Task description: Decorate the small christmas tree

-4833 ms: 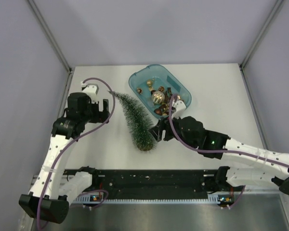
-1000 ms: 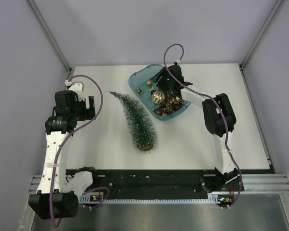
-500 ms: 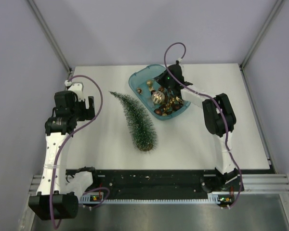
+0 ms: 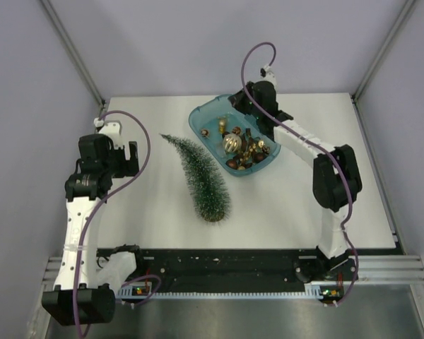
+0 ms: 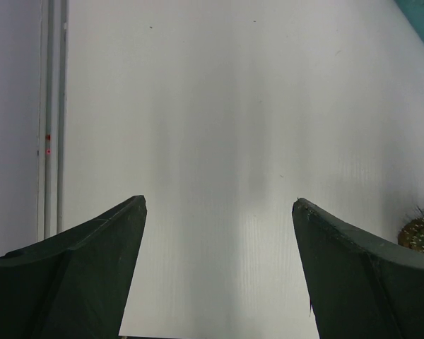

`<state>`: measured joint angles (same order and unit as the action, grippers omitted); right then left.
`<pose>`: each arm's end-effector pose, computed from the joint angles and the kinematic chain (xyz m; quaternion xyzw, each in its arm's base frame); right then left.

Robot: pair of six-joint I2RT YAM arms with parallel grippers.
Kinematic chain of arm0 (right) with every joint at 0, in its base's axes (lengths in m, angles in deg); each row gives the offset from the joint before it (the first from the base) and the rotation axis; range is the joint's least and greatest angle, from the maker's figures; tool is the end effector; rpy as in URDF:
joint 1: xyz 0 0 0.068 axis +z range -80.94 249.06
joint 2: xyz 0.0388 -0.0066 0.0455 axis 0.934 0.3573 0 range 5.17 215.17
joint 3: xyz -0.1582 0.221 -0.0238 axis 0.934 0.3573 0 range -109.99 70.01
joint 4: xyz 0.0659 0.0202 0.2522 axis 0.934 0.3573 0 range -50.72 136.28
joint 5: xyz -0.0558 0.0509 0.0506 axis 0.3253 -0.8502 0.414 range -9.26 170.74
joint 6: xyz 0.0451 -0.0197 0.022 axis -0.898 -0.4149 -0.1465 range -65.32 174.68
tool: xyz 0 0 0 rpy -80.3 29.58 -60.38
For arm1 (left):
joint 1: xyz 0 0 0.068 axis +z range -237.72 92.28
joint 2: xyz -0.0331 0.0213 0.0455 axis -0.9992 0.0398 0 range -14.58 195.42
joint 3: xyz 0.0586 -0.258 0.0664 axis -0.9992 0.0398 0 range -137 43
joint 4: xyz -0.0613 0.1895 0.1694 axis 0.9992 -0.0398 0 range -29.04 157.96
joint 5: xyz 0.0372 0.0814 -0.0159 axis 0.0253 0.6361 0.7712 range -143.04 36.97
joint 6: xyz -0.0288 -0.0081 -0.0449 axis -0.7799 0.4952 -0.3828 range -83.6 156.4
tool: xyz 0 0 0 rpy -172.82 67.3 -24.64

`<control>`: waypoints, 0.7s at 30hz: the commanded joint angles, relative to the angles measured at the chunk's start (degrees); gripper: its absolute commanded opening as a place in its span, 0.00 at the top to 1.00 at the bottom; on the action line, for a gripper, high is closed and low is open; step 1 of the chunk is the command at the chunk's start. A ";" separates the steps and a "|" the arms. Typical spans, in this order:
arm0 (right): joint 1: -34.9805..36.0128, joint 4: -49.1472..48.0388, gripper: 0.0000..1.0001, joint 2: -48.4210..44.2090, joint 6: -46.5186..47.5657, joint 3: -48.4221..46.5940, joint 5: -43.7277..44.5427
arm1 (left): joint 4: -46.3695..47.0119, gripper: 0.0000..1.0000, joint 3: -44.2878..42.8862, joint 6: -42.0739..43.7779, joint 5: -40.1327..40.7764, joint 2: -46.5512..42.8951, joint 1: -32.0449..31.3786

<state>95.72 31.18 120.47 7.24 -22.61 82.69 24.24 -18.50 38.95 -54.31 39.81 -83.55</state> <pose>0.4367 0.2178 0.2854 0.1529 0.7762 0.3577 0.4962 0.1895 0.0129 0.3525 -0.0076 0.8933 0.0164 0.4490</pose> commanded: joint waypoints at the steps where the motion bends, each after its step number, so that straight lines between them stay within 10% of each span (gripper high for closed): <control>1: 2.00 -1.93 1.00 -10.09 8.23 -2.48 -0.54 | 2.24 0.10 0.32 -0.52 -1.09 -1.74 0.32; 21: 8.15 19.25 1.00 -7.64 24.41 -42.01 -9.51 | 6.63 0.01 -10.13 -0.88 -0.91 0.10 0.32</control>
<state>102.91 46.05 110.97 28.12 -56.05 75.15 25.90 -23.72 37.64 -53.29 39.03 -83.55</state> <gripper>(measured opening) 0.004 0.985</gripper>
